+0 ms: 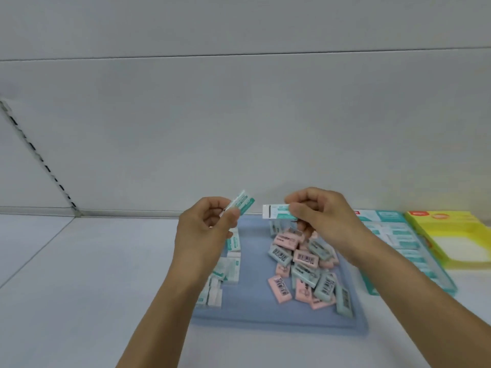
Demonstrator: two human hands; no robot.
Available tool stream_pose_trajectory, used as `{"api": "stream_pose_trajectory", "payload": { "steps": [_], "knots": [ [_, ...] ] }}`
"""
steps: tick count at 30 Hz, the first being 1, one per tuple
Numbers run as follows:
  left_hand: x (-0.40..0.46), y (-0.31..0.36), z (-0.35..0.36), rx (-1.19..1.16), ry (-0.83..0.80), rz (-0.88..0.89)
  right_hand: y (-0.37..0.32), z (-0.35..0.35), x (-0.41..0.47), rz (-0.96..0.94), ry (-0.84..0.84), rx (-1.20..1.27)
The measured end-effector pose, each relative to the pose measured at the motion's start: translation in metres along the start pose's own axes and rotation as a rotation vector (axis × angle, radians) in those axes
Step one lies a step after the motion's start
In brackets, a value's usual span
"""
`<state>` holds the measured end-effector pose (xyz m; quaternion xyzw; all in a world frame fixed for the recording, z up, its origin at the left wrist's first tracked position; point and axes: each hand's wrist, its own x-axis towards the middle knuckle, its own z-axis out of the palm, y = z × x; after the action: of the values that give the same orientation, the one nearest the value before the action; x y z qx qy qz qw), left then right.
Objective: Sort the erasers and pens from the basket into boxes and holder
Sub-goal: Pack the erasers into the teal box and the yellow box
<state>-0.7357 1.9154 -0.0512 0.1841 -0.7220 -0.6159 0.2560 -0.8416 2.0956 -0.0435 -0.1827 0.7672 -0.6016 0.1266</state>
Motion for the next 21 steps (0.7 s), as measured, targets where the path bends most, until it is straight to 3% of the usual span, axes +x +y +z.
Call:
{"api": "stream_pose_trajectory", "payload": {
  "steps": [8, 14, 17, 21],
  "knots": [
    [-0.025, 0.017, 0.077, -0.075, -0.215, -0.022, 0.049, -0.122, -0.046, 0.05, 0.327, 0.034],
    [-0.041, 0.02, 0.113, -0.079, -0.261, -0.05, 0.071, -0.139, -0.056, 0.233, 0.089, -0.232],
    [-0.046, 0.018, 0.118, -0.079, -0.257, -0.084, 0.076, -0.132, -0.055, 0.121, 0.081, -0.586],
    [-0.053, 0.015, 0.127, -0.145, -0.28, -0.16, 0.08, -0.127, -0.053, -0.005, 0.132, -0.764]
  ]
}}
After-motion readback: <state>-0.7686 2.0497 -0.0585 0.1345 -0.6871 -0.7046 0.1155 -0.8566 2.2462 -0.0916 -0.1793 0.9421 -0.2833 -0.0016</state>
